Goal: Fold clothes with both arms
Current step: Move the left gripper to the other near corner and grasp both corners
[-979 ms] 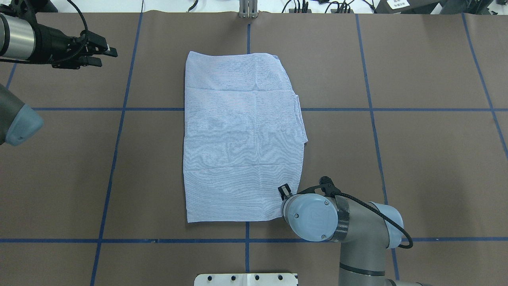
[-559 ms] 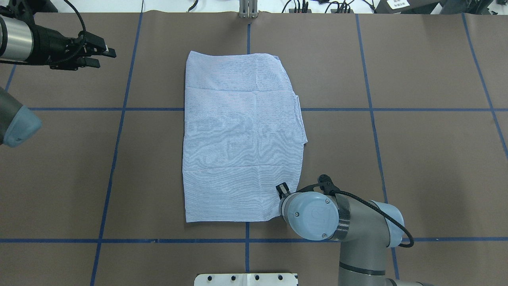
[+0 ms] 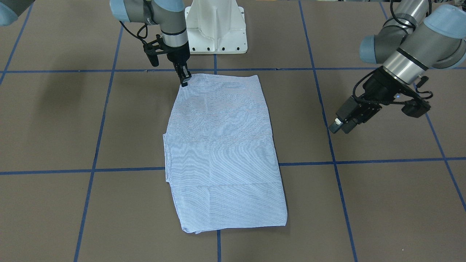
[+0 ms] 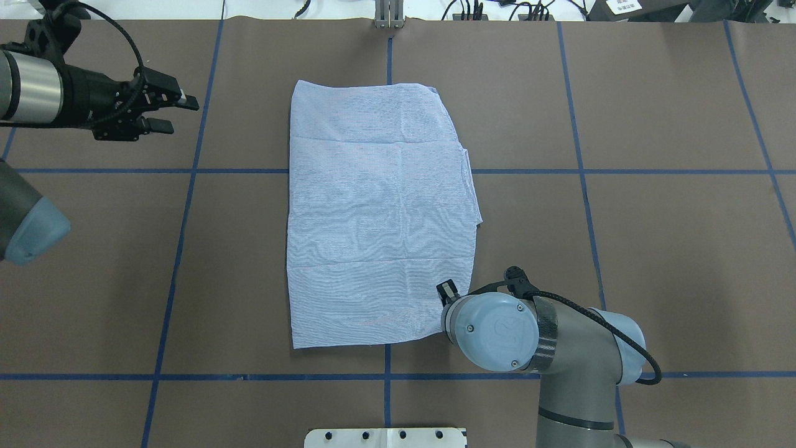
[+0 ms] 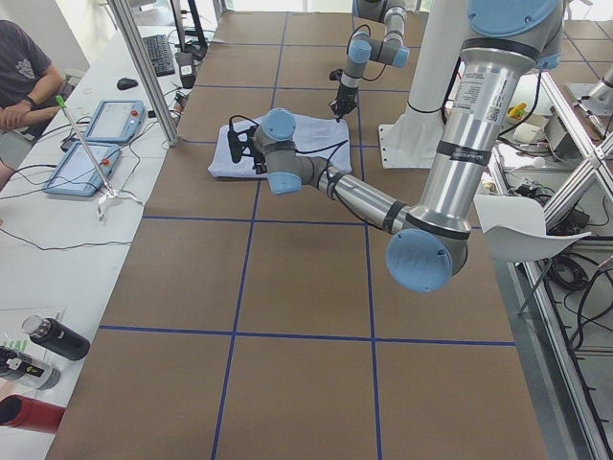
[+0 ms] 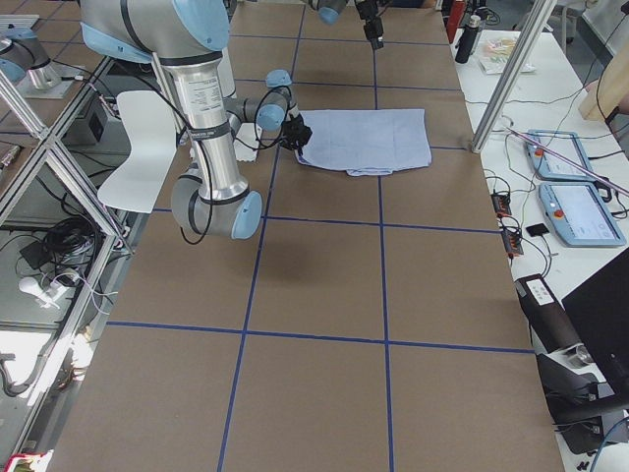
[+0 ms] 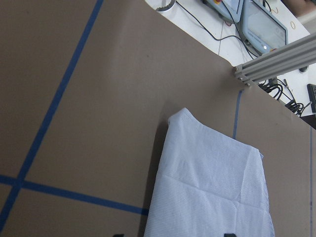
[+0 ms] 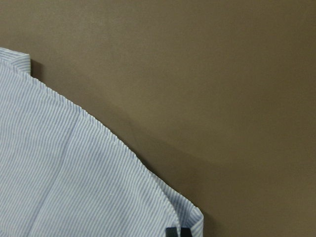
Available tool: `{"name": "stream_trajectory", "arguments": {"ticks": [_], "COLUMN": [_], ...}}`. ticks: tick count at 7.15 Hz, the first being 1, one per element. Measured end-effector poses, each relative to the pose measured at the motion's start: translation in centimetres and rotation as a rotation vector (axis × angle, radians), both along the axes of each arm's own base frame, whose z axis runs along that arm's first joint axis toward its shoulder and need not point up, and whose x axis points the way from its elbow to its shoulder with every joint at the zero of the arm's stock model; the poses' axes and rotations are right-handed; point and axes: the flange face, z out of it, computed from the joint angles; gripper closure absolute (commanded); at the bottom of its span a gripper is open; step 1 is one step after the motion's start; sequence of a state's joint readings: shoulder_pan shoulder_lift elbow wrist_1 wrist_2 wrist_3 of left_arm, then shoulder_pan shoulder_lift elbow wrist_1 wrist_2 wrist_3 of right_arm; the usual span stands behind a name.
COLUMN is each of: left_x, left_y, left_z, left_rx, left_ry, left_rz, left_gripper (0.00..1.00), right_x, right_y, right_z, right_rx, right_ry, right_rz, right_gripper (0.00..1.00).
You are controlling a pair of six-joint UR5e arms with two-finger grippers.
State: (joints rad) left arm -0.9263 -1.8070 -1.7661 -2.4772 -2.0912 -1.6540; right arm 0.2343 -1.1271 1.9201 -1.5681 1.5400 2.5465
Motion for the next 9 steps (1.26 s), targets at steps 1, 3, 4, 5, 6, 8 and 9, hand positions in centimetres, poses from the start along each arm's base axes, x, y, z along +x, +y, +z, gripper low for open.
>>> {"name": "stream_trajectory", "arguments": {"ticks": [1, 3, 4, 5, 6, 8, 9], "left_x": [3.5, 11.7, 15.4, 18.5, 20.8, 22.9, 23.5], "left_y": [3.3, 9.6, 13.1, 16.7, 19.6, 22.7, 23.6], "left_z": [-0.5, -0.8, -1.0, -1.0, -0.9, -0.3, 0.0], "left_rx": [-0.067, -0.228, -0.295, -0.348, -0.388, -0.416, -0.421], "left_ry": [0.034, 0.047, 0.043, 0.035, 0.021, 0.000, -0.008], "left_rz": [0.003, 0.010, 0.013, 0.014, 0.017, 0.017, 0.024], "left_gripper": [0.26, 0.26, 0.26, 0.27, 0.27, 0.29, 0.32], "right_x": [0.1, 0.1, 0.1, 0.1, 0.1, 0.2, 0.3], "right_y": [0.0, 0.0, 0.0, 0.0, 0.0, -0.1, 0.0], "right_z": [0.1, 0.3, 0.3, 0.3, 0.2, 0.2, 0.2], "right_rx": [-0.001, -0.002, -0.002, -0.002, -0.002, -0.001, -0.001], "right_ry": [0.003, 0.007, 0.008, 0.007, 0.007, 0.005, 0.004], "right_rz": [0.001, 0.001, 0.000, 0.000, 0.000, 0.002, 0.002], "right_gripper": [1.00, 1.00, 1.00, 1.00, 1.00, 1.00, 1.00]}}
